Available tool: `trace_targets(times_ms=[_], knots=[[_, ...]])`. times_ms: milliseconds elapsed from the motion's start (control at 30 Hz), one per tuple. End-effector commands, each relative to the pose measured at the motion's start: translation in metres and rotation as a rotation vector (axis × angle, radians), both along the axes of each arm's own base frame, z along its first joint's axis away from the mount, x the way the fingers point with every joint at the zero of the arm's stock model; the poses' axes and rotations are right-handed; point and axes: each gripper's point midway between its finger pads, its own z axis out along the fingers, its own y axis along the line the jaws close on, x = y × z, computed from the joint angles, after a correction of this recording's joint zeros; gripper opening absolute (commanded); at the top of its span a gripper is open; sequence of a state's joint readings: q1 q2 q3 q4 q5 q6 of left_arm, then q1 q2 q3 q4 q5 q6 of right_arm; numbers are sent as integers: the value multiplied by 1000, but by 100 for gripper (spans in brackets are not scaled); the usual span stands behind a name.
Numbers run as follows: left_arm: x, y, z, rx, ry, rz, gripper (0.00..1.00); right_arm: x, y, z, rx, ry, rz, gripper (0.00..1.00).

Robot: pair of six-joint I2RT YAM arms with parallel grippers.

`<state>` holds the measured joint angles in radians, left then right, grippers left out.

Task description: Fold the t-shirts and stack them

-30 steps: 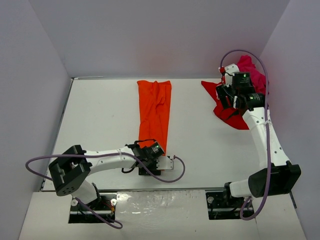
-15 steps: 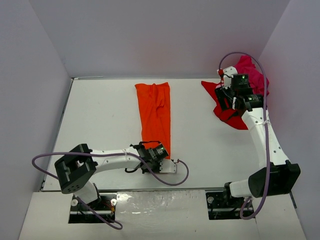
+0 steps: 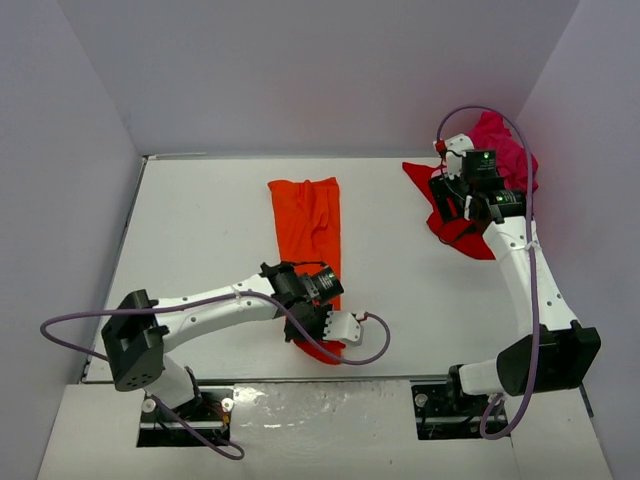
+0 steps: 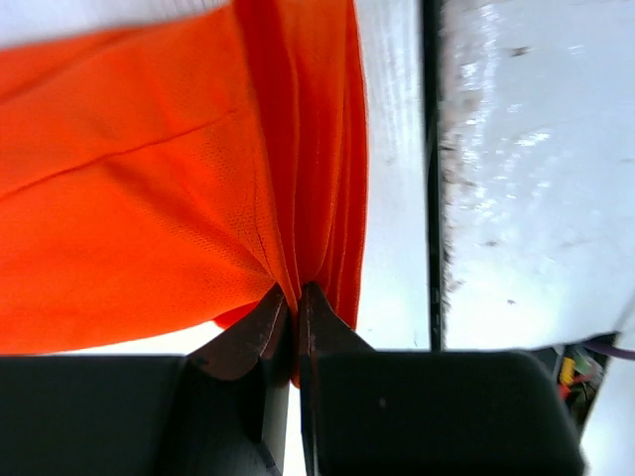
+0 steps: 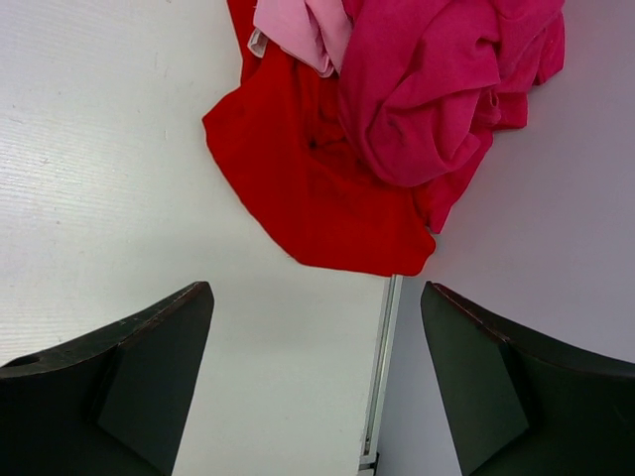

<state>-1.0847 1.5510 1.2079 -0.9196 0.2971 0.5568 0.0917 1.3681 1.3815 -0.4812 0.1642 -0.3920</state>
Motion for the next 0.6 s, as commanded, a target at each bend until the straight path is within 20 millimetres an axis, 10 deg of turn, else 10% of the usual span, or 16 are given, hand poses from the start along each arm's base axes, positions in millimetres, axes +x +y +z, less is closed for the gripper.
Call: trace_targets(times_ms=[0,567], knots=[[-17,13,53,-54,35,-42,0,2,2,20,23,-85,9,83],[109,1,81,-195,-128,171,0,-1,8,11,34,-64,28,82]])
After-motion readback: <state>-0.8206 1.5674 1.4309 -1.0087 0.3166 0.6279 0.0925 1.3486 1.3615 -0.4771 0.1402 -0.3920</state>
